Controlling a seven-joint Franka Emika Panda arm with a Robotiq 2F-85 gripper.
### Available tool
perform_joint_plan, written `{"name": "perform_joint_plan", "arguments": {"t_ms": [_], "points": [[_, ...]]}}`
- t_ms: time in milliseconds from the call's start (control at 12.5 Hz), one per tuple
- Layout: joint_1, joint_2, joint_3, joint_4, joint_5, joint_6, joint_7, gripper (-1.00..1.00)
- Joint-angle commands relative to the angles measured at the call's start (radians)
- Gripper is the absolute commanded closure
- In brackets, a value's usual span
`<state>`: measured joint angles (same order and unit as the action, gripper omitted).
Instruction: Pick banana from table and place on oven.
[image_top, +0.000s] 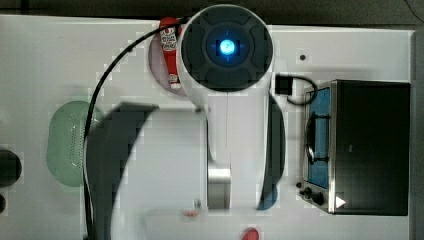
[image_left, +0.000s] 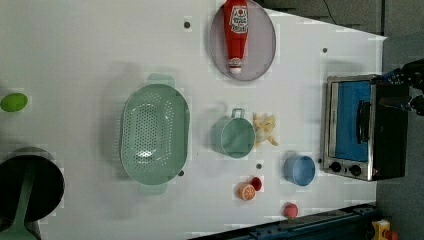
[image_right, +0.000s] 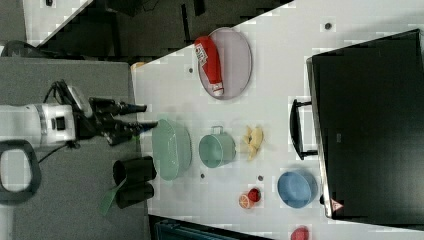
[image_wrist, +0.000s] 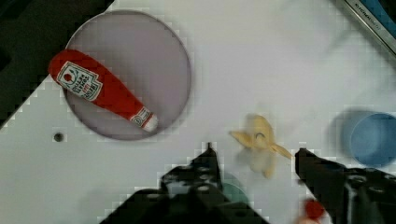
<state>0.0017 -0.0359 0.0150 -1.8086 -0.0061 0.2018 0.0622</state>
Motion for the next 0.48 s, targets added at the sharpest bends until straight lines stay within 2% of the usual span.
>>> {"name": "perform_joint_plan", "arguments": {"t_ms": [80, 240, 480], "points": [[-0.108, -0.425, 0.054, -0.28, 0.021, -0.152, -0.076, -0.59], [-0.108, -0.424, 0.054, -0.281, 0.021, -0.152, -0.076, -0.99], [-0.107, -0.403, 0.056, -0.295, 0.021, -0.135, -0.076, -1.0]]}}
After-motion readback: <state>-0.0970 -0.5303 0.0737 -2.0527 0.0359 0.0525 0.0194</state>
